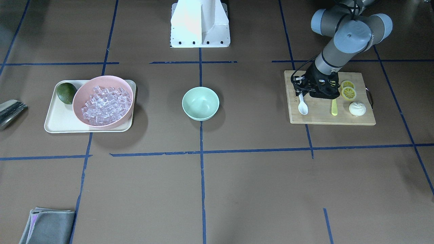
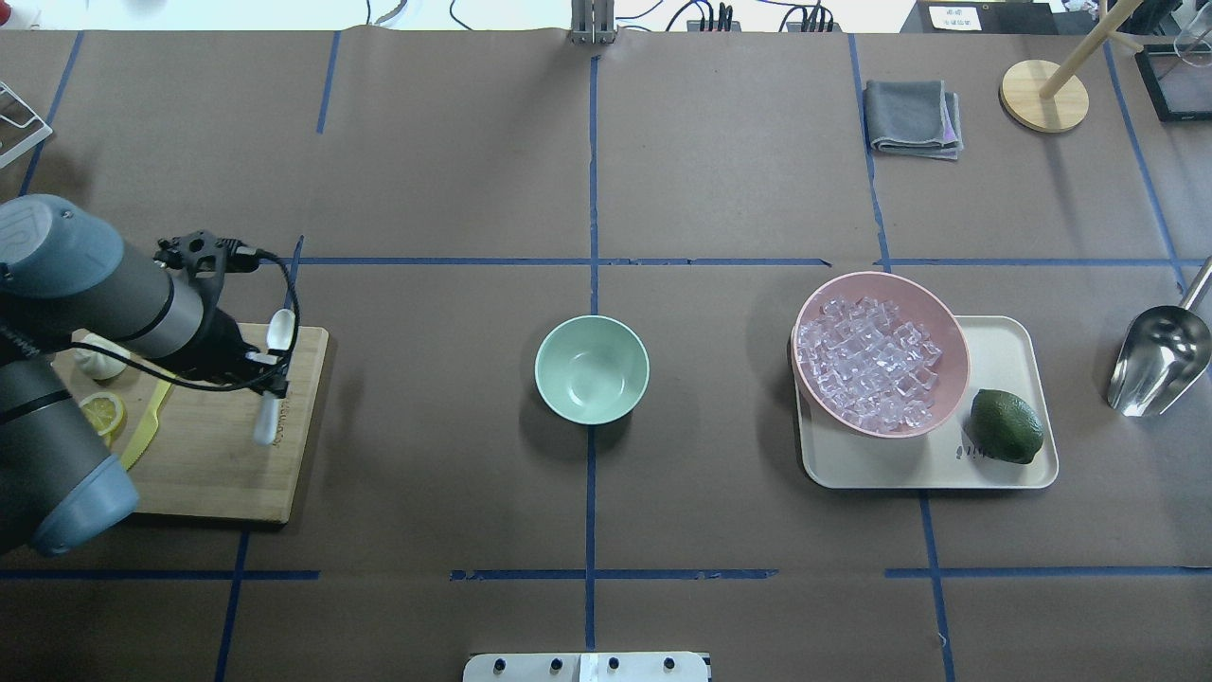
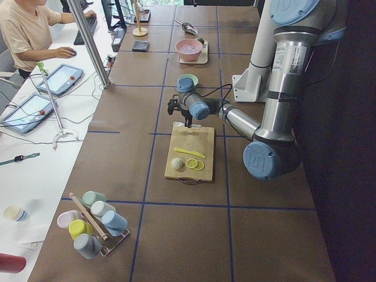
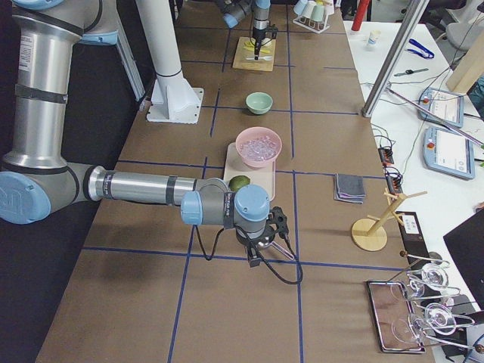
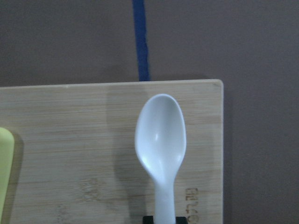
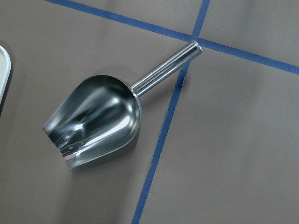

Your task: Put spoon and ice into bowl

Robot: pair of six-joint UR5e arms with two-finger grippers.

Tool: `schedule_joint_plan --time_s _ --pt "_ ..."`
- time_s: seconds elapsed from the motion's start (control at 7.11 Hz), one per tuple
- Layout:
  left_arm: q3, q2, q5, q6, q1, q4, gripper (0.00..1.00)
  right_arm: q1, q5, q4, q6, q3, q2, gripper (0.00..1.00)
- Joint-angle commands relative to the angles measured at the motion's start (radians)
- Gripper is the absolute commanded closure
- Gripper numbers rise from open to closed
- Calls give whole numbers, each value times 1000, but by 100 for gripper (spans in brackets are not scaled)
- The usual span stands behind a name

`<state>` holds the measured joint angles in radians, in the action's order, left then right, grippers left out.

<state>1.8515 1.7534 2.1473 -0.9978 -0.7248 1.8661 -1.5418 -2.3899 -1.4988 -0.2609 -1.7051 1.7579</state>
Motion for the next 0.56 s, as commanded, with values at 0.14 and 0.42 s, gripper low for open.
schedule_joint_plan --time_s 0.14,0.42 --pt "-75 306 33 -203 79 -24 100 0 0 0 0 -1 0 1" --pt "-225 492 4 -209 123 -24 100 2 -2 0 0 -1 0 1"
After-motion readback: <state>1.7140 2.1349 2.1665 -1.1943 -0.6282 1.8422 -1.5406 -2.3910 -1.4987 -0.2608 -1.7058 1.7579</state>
